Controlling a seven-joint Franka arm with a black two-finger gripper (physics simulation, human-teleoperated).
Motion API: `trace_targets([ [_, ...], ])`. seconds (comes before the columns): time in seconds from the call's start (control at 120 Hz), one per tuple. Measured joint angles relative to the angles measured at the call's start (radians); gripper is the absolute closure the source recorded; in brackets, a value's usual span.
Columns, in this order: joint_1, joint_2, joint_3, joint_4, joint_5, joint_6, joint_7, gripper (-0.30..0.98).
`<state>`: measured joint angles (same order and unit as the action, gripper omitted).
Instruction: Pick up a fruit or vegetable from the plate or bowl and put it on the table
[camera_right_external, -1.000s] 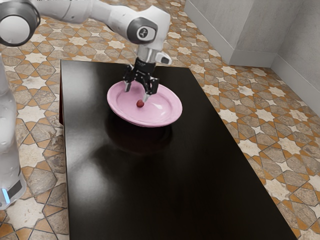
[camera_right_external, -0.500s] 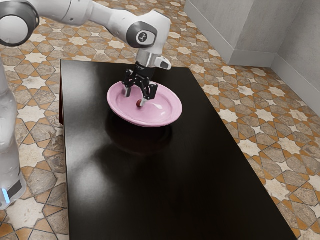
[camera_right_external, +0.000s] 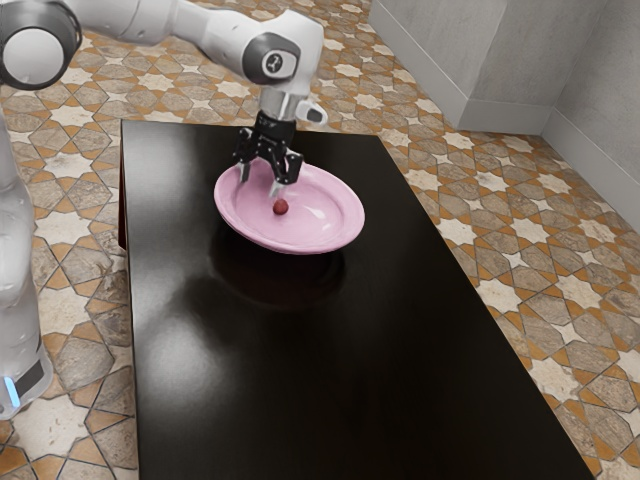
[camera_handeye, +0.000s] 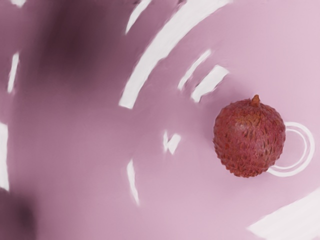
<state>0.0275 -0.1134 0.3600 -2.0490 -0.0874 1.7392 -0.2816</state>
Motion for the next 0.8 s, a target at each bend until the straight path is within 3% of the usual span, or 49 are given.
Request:
trace_targets([
  [0.8,-0.007,0.097,-0.010,0.062,-0.003,0.032,0.020,0.16],
])
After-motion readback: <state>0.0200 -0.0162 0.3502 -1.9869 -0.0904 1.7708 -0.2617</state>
